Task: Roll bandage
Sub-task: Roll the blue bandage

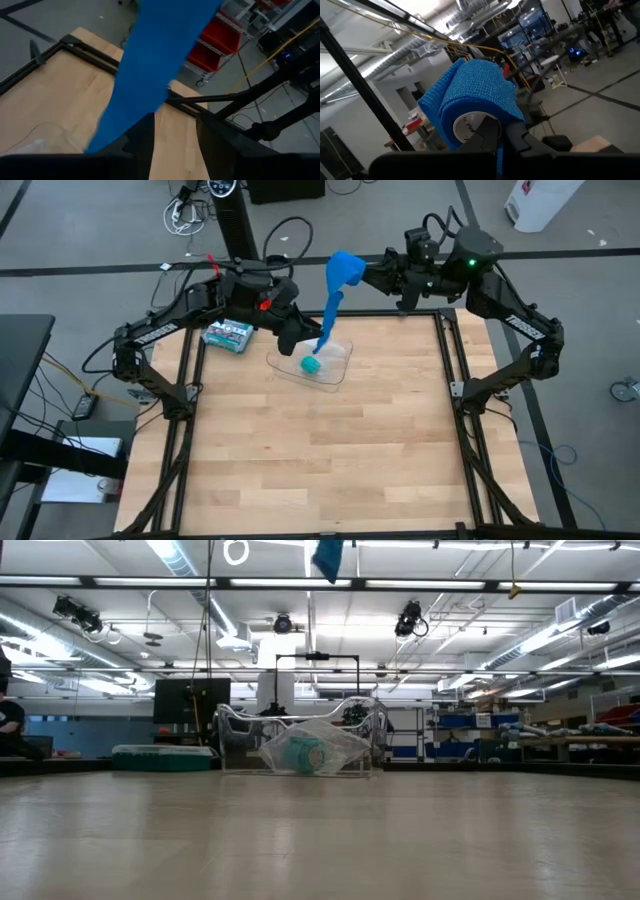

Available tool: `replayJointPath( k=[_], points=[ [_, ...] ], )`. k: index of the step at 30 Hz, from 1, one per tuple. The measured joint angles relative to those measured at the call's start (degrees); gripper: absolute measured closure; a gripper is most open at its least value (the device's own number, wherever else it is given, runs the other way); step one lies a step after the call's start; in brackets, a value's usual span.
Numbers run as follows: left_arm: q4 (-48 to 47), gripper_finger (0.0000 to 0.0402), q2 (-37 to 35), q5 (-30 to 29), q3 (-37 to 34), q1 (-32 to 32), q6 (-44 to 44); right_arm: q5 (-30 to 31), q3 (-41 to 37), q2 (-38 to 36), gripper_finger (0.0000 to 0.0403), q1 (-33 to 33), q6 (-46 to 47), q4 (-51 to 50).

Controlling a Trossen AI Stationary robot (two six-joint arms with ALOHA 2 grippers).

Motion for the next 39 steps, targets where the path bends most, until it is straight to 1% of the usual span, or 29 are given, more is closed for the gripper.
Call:
replayJointPath(
  k=[4, 7, 14, 16, 20, 26, 28, 29, 32, 33, 35, 39],
  points=[
    [-1.53, 0.0249, 0.00, -4.10, 0.00, 0.00, 2.54, 0.03, 0.00, 0.31, 0.0403, 0.32, 0.60, 1.33],
    [-2.39, 0.0249, 0.00, -5.41, 0.00, 0.00, 4.01, 0.48, 0.00, 0.37, 0.0403, 0.96, 0.61, 2.76],
    [-2.37, 0.0249, 0.00, -8.53, 0.00, 0.00, 4.31, 1.30, 0.00, 0.66, 0.0403, 1.87, 0.59, 2.55],
    [-2.30, 0.0249, 0.00, -8.28, 0.00, 0.00, 4.52, 1.33, 0.00, 0.66, 0.0403, 1.93, 0.48, 2.48],
    [-2.36, 0.0249, 0.00, -5.73, 0.00, 0.00, 5.33, 1.63, 0.00, 0.66, 0.0403, 1.93, 0.39, 2.25],
    [-2.19, 0.0254, 0.16, -6.02, 0.00, -0.03, 5.26, 2.03, 0.00, 0.68, 0.0403, 1.93, 0.40, 2.52],
    [-2.20, 0.0276, 0.33, -5.63, 0.00, -0.33, 5.09, 2.07, 0.00, 0.68, 0.0403, 1.93, 0.39, 2.52],
    [-2.23, 0.0297, 0.40, -4.82, 0.00, -0.39, 4.92, 2.09, 0.00, 0.68, 0.0403, 1.93, 0.39, 2.52],
    [-2.20, 0.0377, 0.44, -1.37, -0.02, -0.44, 3.55, 2.16, 0.00, 0.68, 0.0403, 1.93, 0.35, 2.50],
    [-2.01, 0.0387, 0.42, -0.65, -0.02, -0.42, 2.94, 2.16, 0.00, 0.68, 0.0403, 1.93, 0.19, 2.44],
    [-1.37, 0.0392, 0.42, 1.76, -0.02, -0.37, 1.85, 2.16, 0.00, 0.68, 0.0403, 1.92, -0.25, 2.12],
    [0.61, 0.0396, 0.42, 11.19, -0.02, -0.33, -1.94, 2.27, 0.00, 0.68, 0.0403, 1.41, -1.69, 0.74]
  ],
)
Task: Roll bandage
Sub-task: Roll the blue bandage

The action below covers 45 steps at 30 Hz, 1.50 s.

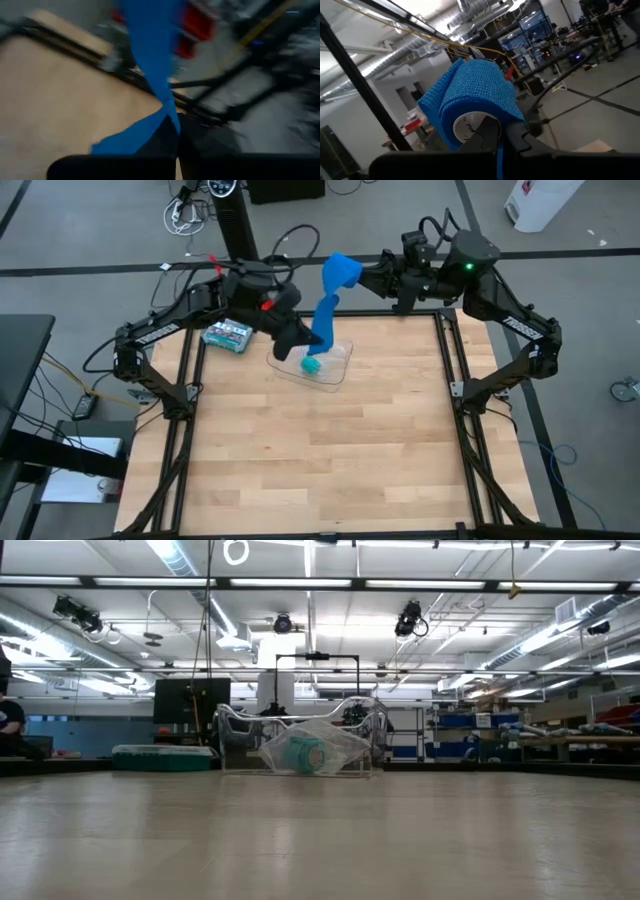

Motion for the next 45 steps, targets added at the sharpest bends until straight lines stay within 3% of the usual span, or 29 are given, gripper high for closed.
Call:
replayJointPath(
  k=[8, 18, 28, 38, 45],
  points=[
    [-0.06, 0.0396, -0.02, 12.95, 0.00, -1.95, -5.60, 0.29, 0.00, -0.81, 0.0403, -5.65, 1.24, 0.88],
    [-2.70, 0.0395, -0.02, 12.74, 0.00, -4.94, -5.77, -1.66, 0.04, -3.72, 0.0403, -10.06, 3.00, 0.58],
    [15.17, 0.0394, -0.22, 19.37, 0.00, -4.87, -18.18, 0.21, 0.04, -3.78, 0.0403, -10.04, -3.03, -12.78],
    [40.70, 0.0394, -0.28, 20.17, 0.02, -2.38, -31.47, 1.62, 0.04, -3.74, 0.0403, -8.82, -8.92, -24.95],
    [44.46, 0.0394, -0.31, 18.31, 0.02, 0.02, -33.28, 7.92, 0.04, -3.47, 0.0403, -5.33, -10.76, -31.42]
  ],
)
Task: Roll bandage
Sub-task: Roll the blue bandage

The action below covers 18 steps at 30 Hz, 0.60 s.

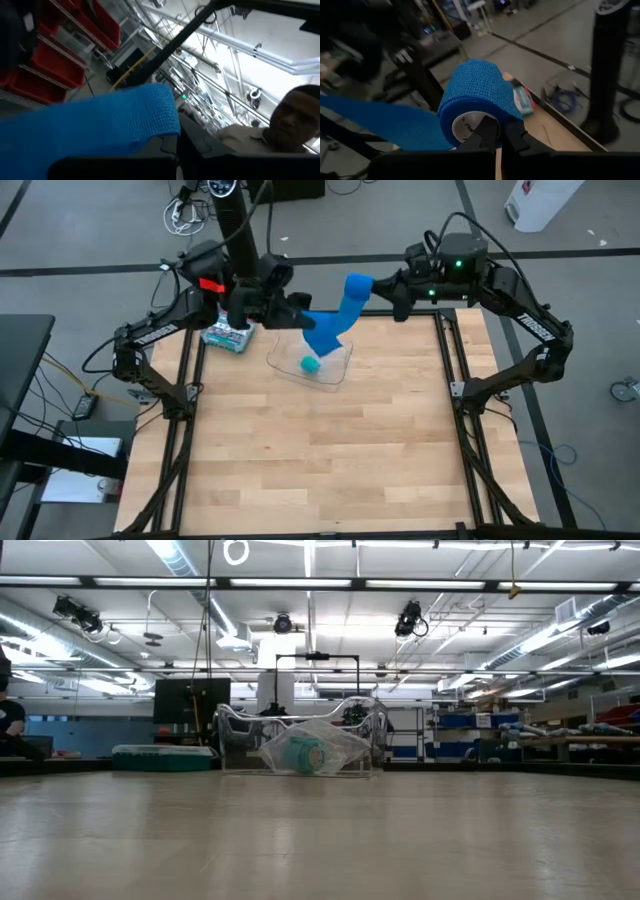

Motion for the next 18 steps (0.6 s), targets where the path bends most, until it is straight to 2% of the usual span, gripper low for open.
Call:
replayJointPath(
  k=[7, 14, 18],
  points=[
    [3.51, 0.0394, 0.07, -2.57, 0.00, 1.40, 0.10, 5.91, -0.04, 2.41, 0.0403, 3.76, -1.18, -7.78],
    [7.92, 0.0394, 0.07, -5.69, 0.00, 2.86, 0.16, 5.47, -0.04, 5.15, 0.0403, 6.72, -2.89, -8.50],
    [8.67, 0.0394, 0.07, -7.34, 0.00, 3.60, 0.18, 2.89, -0.04, 6.33, 0.0403, 8.04, -3.16, -8.19]
  ],
)
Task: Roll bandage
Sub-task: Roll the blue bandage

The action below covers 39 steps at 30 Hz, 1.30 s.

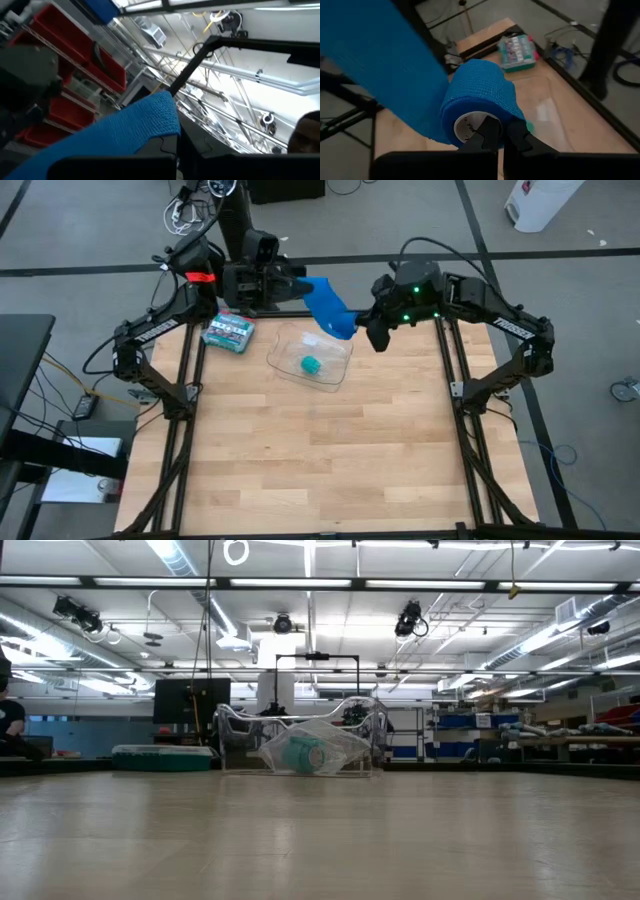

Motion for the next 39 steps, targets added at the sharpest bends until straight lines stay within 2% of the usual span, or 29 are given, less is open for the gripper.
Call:
replayJointPath(
  k=[11, 21, 26, 39],
  points=[
    [-0.59, 0.0394, 1.80, -5.56, 0.00, 1.52, -0.04, -5.92, 0.02, 2.75, 0.0403, 4.70, 1.10, 5.07],
    [-4.88, 0.0394, 1.88, -8.73, 0.00, 6.76, 0.15, -9.52, 0.00, 3.13, 0.0403, 8.74, -1.53, 5.54],
    [-7.78, 0.0394, 2.05, -8.84, 0.00, 8.73, 1.59, -9.65, 0.00, 3.13, 0.0403, 9.64, -2.29, 5.42],
    [-8.21, 0.0394, 2.05, -8.72, 0.00, 13.61, 3.74, -11.91, 0.00, 3.13, 0.0403, 11.45, -5.13, 5.68]
  ],
)
